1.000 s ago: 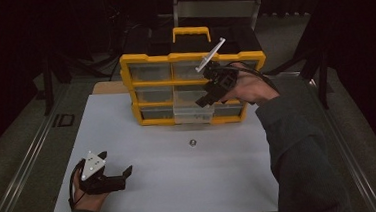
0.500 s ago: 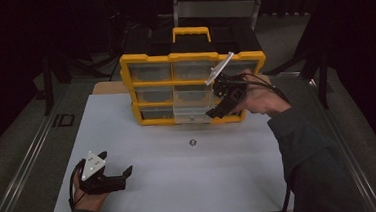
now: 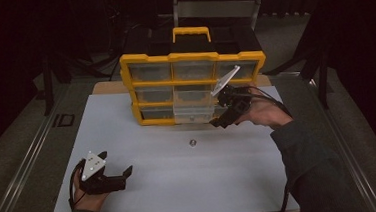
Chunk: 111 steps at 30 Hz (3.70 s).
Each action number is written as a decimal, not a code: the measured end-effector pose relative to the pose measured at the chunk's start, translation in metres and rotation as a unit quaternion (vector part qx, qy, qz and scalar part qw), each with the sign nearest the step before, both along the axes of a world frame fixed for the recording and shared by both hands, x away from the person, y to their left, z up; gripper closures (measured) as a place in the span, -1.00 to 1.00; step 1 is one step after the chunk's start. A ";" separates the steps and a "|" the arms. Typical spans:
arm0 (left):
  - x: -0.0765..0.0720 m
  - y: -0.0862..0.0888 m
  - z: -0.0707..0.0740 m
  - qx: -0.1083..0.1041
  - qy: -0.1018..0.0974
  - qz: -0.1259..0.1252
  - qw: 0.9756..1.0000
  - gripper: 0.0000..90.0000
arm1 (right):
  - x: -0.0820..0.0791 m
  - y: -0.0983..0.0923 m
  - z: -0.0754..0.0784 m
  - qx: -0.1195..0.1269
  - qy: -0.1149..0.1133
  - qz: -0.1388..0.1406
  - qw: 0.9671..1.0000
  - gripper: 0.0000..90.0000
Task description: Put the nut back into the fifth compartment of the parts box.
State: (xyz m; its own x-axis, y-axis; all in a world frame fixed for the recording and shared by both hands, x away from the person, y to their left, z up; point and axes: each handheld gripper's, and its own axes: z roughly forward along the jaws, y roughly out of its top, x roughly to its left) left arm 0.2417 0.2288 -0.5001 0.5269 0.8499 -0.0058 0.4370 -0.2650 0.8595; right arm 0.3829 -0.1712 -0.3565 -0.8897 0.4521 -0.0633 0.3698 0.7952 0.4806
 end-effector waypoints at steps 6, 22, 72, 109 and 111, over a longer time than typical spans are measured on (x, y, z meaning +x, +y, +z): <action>0.000 0.000 0.000 -0.001 0.000 0.000 1.000 -0.99 | -0.005 -0.001 -0.012 0.006 0.006 -0.002 1.000 -0.47; 0.000 0.000 0.000 -0.001 0.000 0.000 1.000 -0.99 | -0.025 0.006 -0.060 0.010 0.019 0.015 1.000 -0.45; 0.000 0.000 0.000 -0.001 0.000 -0.001 1.000 -0.99 | -0.016 0.076 -0.162 -0.015 0.028 0.085 0.996 -0.03; 0.000 0.000 0.000 -0.001 0.000 -0.002 1.000 -0.99 | -0.018 0.073 -0.147 -0.045 0.087 0.054 0.994 0.56; 0.000 0.000 0.000 0.000 0.000 -0.003 1.000 -0.99 | -0.019 0.069 -0.142 -0.040 0.087 0.048 0.994 0.56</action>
State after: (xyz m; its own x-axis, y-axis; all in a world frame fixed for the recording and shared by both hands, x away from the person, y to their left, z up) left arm 0.2418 0.2283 -0.5001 0.5317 0.8469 -0.0057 0.4358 -0.2679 0.8592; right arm 0.3641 -0.1023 -0.4983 -0.9293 0.3640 0.0630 0.3622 0.8644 0.3488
